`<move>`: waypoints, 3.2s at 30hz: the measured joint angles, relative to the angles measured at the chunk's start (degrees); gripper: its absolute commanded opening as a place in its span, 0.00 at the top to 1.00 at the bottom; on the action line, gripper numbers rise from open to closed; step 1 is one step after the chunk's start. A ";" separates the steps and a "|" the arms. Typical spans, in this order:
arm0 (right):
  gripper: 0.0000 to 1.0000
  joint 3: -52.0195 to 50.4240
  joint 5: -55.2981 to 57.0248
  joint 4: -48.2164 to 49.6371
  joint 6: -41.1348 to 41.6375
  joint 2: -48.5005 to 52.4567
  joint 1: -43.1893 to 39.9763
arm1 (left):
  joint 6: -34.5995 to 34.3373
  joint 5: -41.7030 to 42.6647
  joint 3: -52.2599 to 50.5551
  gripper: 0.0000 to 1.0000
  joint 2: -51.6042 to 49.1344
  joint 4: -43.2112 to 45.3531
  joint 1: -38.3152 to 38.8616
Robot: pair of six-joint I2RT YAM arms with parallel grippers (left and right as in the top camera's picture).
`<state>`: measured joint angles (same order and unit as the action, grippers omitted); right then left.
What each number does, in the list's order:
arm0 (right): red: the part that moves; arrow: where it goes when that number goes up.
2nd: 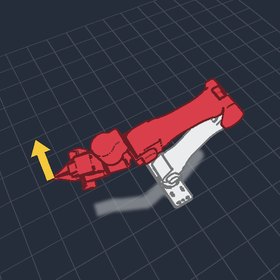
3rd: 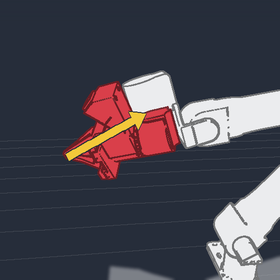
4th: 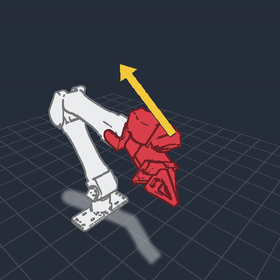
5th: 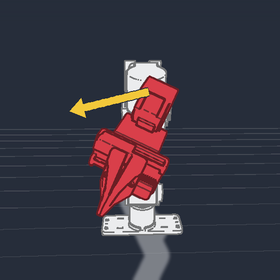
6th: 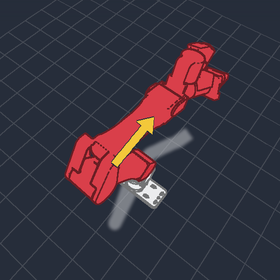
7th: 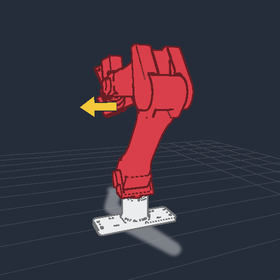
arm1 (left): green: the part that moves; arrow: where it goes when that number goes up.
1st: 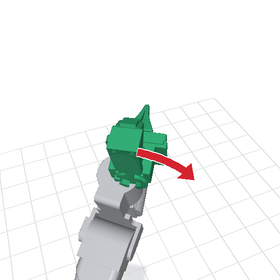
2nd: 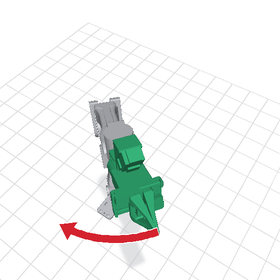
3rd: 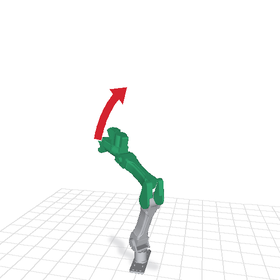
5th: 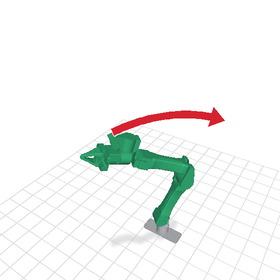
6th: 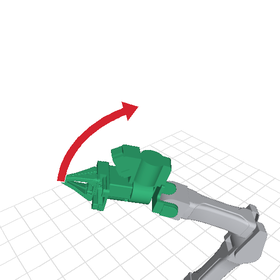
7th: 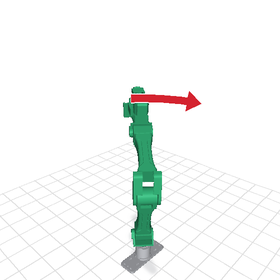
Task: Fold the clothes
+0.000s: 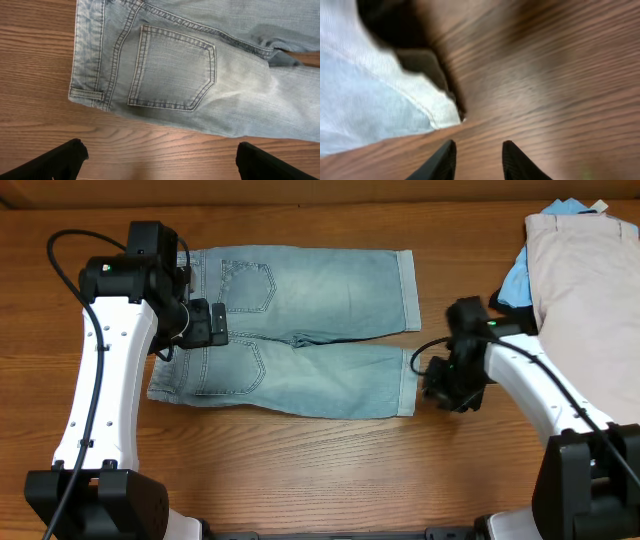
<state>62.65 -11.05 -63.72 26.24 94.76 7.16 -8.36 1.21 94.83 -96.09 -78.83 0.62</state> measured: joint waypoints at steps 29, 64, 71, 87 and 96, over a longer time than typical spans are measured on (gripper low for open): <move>0.56 1.73 -8.44 28.74 -4.33 11.32 -1.33 | 1.03 0.04 0.00 0.00 0.00 2.01 0.00; 0.31 5.57 5.22 14.45 -8.55 8.20 -3.19 | 1.05 0.02 -3.80 0.01 0.00 2.84 0.00; 0.30 8.52 3.39 4.61 -7.61 4.33 -7.78 | -1.64 0.02 -7.58 0.00 0.00 0.22 0.15; 0.29 8.68 2.03 -3.50 -5.46 -14.47 -2.97 | -34.25 -9.79 -37.29 0.12 19.26 17.33 2.05; 0.29 4.87 2.05 -1.07 -5.55 -14.27 0.13 | -41.22 -8.76 -50.25 0.21 17.03 39.28 -8.61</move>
<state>67.53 -8.99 -64.79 20.69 80.49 7.29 -49.58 -7.55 44.58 -79.07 -39.55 -7.99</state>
